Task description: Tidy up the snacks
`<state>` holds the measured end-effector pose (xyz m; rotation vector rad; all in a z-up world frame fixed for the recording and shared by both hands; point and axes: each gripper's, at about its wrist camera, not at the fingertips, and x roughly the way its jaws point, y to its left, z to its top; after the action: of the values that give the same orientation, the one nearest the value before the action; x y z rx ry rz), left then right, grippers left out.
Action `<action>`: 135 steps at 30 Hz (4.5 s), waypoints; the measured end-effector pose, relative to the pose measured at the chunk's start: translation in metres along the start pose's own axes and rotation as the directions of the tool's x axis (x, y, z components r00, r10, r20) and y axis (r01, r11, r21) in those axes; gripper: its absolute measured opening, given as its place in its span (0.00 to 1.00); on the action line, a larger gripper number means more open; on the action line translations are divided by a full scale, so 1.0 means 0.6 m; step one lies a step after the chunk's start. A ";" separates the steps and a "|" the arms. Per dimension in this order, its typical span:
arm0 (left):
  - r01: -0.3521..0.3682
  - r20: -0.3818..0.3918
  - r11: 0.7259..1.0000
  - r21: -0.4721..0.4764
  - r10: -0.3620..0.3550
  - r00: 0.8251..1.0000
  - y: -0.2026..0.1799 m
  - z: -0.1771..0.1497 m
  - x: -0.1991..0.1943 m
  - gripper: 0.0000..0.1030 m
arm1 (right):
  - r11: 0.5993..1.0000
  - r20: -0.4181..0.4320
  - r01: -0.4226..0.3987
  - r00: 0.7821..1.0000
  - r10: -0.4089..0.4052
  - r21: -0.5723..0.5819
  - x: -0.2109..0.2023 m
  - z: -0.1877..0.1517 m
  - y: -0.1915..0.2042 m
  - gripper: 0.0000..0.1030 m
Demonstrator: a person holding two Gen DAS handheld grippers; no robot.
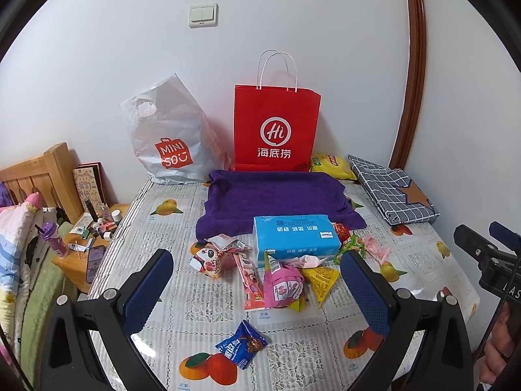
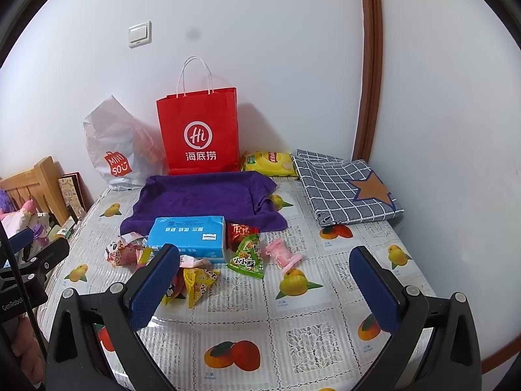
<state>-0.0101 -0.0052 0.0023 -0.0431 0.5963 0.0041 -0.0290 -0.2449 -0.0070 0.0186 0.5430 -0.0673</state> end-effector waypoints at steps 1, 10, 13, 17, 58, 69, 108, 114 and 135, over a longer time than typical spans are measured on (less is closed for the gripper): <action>0.000 0.000 1.000 0.001 0.000 1.000 -0.001 0.000 0.000 1.00 | 1.000 0.001 -0.001 1.000 0.001 0.000 -0.001 0.000 0.000 0.99; 0.002 -0.001 1.000 -0.002 -0.002 1.000 0.000 -0.002 0.000 1.00 | 1.000 0.001 -0.006 1.000 0.006 -0.001 0.001 -0.002 -0.001 0.99; 0.003 -0.001 1.000 -0.003 -0.003 1.000 -0.001 -0.002 0.000 1.00 | 1.000 0.000 -0.004 1.000 0.004 -0.005 0.002 -0.003 -0.001 0.99; 0.002 -0.009 1.000 -0.003 -0.002 1.000 0.000 -0.003 0.004 1.00 | 1.000 0.005 -0.014 1.000 0.014 0.002 0.002 -0.005 -0.001 0.99; 0.040 -0.368 0.982 0.186 0.032 0.929 0.036 -0.220 0.202 0.88 | 0.998 -0.196 -0.042 0.979 0.052 0.052 0.223 -0.112 -0.008 0.97; 0.128 -0.381 0.973 0.190 -0.047 0.923 0.020 -0.219 0.229 0.47 | 1.000 -0.237 -0.015 0.971 0.018 0.015 0.268 -0.113 -0.014 0.97; 0.057 -0.408 0.998 -0.031 -0.065 0.911 0.092 -0.138 0.318 0.46 | 0.996 -0.321 -0.062 0.946 0.036 -0.068 0.431 -0.102 -0.064 0.44; 0.064 -0.388 0.998 -0.026 -0.069 0.919 0.085 -0.137 0.290 0.46 | 0.998 -0.301 -0.051 0.953 0.039 -0.032 0.376 -0.107 -0.073 0.44; 0.125 -0.294 0.992 0.027 -0.111 0.949 0.030 -0.051 0.227 0.46 | 0.992 -0.206 -0.128 0.970 0.130 0.022 0.262 -0.072 -0.029 0.45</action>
<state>0.0851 0.0103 -0.1001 -0.0358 0.8893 -0.1343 0.0822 -0.2699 -0.1251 0.0694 0.7488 0.0600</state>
